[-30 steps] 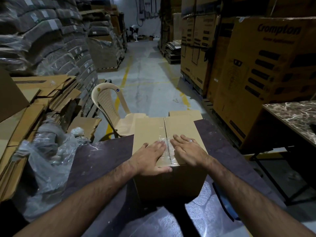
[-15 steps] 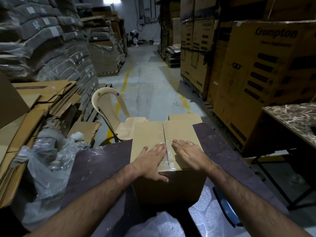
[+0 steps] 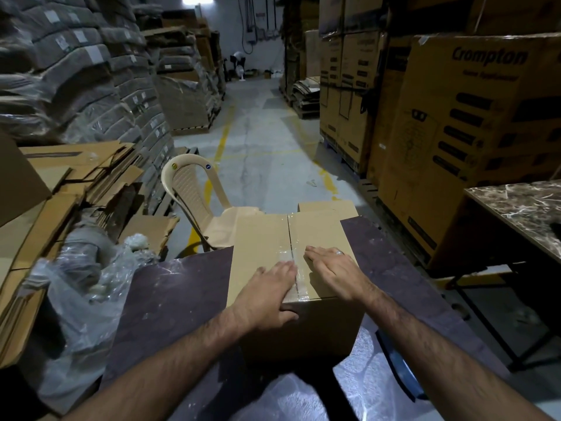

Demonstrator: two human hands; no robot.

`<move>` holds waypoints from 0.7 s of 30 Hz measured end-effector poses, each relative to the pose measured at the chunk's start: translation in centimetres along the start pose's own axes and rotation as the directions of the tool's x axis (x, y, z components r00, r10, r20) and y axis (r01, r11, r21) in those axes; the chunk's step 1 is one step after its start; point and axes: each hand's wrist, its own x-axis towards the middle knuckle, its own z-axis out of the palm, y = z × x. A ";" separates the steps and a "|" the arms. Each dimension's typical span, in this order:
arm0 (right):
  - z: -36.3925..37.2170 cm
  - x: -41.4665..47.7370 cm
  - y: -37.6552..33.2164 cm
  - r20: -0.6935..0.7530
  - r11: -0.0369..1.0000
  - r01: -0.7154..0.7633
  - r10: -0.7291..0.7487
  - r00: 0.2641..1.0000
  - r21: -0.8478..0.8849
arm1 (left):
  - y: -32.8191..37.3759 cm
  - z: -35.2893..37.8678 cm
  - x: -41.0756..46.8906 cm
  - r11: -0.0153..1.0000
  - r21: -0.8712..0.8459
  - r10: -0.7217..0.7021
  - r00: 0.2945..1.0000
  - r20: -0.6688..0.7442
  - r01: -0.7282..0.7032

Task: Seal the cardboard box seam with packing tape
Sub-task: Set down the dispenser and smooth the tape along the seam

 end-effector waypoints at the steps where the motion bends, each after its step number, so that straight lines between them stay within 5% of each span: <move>1: 0.0 0.0 0.1 0.004 1.000 0.003 -0.003 1.000 -0.010 | 0.0 -0.3 0.5 0.999 0.017 -0.037 0.999 0.038 0.037; 7: -0.1 -0.1 0.1 -0.009 1.000 0.023 -0.023 1.000 -0.020 | 0.6 0.4 -0.8 0.998 -0.004 0.059 0.996 -0.073 -0.059; 13: -0.3 -0.3 -0.2 -0.010 0.998 0.046 -0.047 0.999 -0.039 | -0.5 -0.9 1.1 0.997 0.074 -0.024 0.992 0.127 0.015; 21: 0.1 -2.6 -1.4 -0.084 0.950 0.256 -0.274 0.958 -0.176 | -0.8 0.9 -1.6 0.998 0.016 -0.061 0.994 -0.093 0.063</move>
